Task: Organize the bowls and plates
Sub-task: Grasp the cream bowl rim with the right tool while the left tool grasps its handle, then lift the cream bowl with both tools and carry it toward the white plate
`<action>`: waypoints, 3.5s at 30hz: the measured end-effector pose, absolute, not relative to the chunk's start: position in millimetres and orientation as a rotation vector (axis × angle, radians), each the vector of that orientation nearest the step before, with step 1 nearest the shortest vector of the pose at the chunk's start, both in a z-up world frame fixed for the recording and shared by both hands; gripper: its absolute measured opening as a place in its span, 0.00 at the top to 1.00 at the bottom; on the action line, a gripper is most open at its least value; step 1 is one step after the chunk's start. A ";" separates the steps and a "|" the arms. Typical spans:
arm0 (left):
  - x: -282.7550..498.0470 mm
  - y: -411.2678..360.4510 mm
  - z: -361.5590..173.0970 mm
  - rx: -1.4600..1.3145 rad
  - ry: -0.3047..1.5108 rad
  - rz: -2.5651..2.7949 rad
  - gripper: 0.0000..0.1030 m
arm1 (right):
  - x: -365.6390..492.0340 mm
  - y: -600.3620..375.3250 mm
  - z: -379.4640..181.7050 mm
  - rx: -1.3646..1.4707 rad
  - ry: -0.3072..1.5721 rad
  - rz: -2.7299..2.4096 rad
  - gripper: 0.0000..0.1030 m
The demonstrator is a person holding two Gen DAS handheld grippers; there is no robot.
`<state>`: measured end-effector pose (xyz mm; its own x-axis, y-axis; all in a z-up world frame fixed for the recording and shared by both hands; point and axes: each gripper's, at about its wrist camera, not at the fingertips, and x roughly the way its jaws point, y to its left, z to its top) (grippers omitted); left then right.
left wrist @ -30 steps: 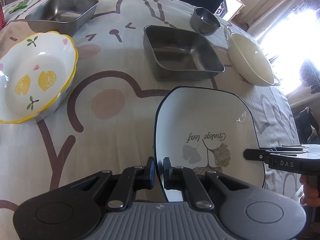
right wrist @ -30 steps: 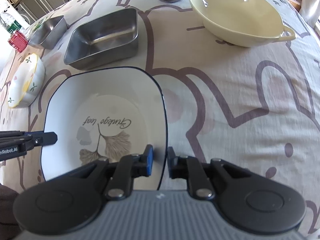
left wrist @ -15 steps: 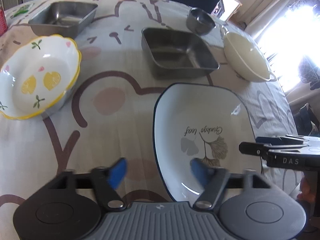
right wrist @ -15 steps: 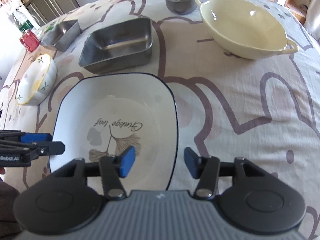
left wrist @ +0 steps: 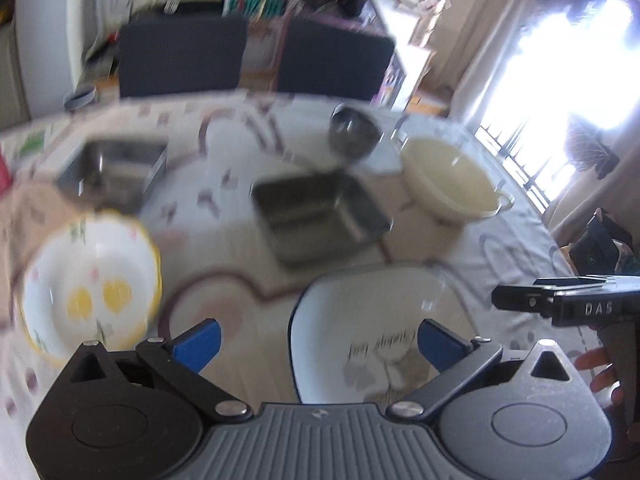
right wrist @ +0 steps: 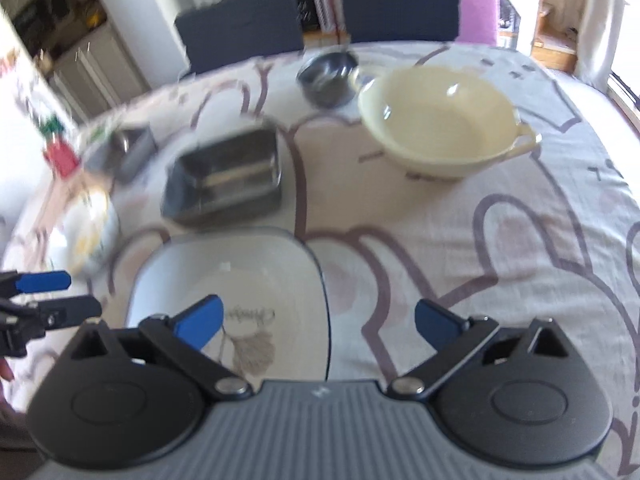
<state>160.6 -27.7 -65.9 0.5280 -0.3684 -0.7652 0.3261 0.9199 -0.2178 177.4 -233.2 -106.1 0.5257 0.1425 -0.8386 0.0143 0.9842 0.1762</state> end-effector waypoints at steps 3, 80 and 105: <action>167.4 -34.6 -47.8 -0.009 0.850 -0.432 0.00 | 176.9 -246.9 -91.1 0.230 0.944 0.043 0.00; 394.1 -214.5 -147.0 -0.206 1.043 -0.632 0.75 | 288.8 -420.0 -154.8 0.546 0.915 -0.320 0.74; 368.1 -207.5 -105.6 -0.164 0.952 -0.629 0.76 | 277.7 -403.1 -126.4 0.434 0.874 -0.277 0.75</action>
